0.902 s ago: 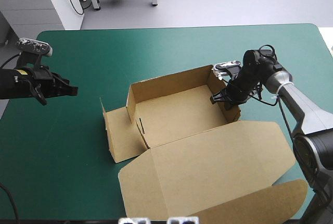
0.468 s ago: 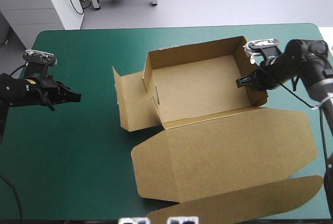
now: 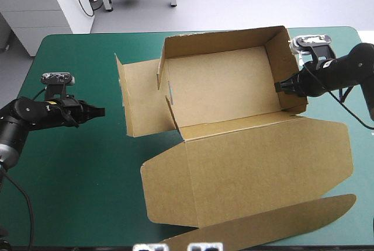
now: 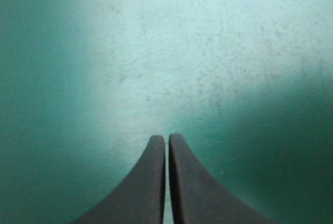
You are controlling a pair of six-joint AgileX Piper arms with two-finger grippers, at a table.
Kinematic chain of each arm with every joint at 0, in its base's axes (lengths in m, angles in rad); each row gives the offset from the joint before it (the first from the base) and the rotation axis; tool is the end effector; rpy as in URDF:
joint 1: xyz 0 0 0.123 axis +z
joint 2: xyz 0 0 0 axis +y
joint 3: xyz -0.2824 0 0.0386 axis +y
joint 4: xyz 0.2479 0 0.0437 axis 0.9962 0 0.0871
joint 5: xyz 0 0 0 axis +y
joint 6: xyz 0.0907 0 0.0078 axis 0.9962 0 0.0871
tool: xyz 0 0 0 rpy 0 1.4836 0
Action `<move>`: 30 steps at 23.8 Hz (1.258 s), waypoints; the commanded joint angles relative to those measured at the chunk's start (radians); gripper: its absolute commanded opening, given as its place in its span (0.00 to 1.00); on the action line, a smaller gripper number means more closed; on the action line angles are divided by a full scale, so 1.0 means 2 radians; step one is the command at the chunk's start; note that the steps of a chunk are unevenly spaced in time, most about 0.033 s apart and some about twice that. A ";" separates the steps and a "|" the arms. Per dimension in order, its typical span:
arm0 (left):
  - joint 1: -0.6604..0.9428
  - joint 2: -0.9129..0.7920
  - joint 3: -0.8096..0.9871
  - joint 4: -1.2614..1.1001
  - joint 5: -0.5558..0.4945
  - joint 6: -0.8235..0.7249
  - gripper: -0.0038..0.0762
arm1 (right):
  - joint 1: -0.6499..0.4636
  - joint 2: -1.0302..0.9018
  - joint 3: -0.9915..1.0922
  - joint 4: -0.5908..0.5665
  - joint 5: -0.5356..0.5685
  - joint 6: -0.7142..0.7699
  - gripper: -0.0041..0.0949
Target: Fold the box
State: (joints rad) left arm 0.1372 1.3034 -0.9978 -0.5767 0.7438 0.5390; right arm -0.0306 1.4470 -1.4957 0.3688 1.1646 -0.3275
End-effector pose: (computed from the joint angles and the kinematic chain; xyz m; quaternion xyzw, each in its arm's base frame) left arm 0.2684 0.0031 0.3076 0.0434 0.9246 -0.1372 0.3527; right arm 0.2958 0.0211 0.3912 -0.1157 0.9404 0.1319 0.2913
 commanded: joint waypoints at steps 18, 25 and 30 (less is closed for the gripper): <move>-0.076 0.036 -0.011 -0.346 0.060 0.178 0.06 | -0.004 -0.019 -0.011 0.042 -0.018 -0.011 0.02; -0.075 0.036 -0.013 -0.494 0.206 0.271 0.06 | -0.003 -0.018 -0.011 0.024 -0.020 -0.006 0.02; -0.075 0.036 -0.020 -0.507 0.252 0.283 0.06 | 0.027 -0.018 -0.011 -0.005 -0.047 0.020 0.03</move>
State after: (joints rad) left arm -0.0105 1.4065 -0.9962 -1.5104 1.1763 1.0949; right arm -0.0073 1.4462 -1.4949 0.3530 1.1447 -0.3278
